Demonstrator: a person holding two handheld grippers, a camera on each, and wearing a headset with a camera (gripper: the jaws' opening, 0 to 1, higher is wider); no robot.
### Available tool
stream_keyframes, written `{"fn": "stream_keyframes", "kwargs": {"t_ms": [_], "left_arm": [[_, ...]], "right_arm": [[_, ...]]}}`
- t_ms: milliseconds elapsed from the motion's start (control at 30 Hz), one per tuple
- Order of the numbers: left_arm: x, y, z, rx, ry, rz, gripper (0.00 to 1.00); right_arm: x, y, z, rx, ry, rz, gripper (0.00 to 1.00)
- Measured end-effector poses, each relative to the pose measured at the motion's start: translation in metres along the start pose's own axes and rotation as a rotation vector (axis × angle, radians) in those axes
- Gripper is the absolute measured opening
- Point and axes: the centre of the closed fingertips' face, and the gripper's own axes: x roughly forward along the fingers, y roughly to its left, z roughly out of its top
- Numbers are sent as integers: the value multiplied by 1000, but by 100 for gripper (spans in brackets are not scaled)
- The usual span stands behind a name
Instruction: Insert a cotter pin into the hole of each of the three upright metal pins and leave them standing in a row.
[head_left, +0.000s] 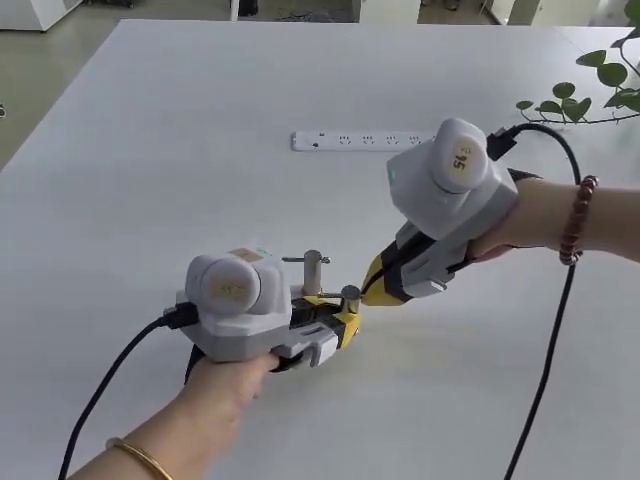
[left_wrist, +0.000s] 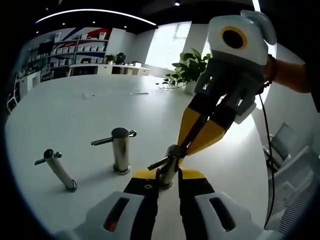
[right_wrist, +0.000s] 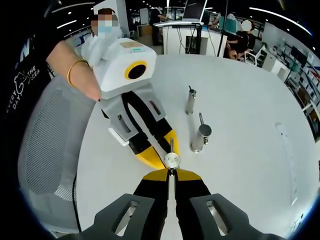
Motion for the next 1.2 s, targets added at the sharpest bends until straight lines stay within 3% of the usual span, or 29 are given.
{"fn": "stream_keyframes", "kwargs": {"t_ms": [300, 1067, 1200], "left_arm": [[0, 0, -1, -9, 0, 7, 13], [1, -1, -2, -35, -2, 18, 13], [1, -1, -2, -32, 1, 23, 19]], "right_arm": [[-8, -1, -2, -1, -2, -10, 0], [-6, -2, -2, -5, -3, -21, 0], [-6, 0, -1, 10, -8, -21, 2]]}}
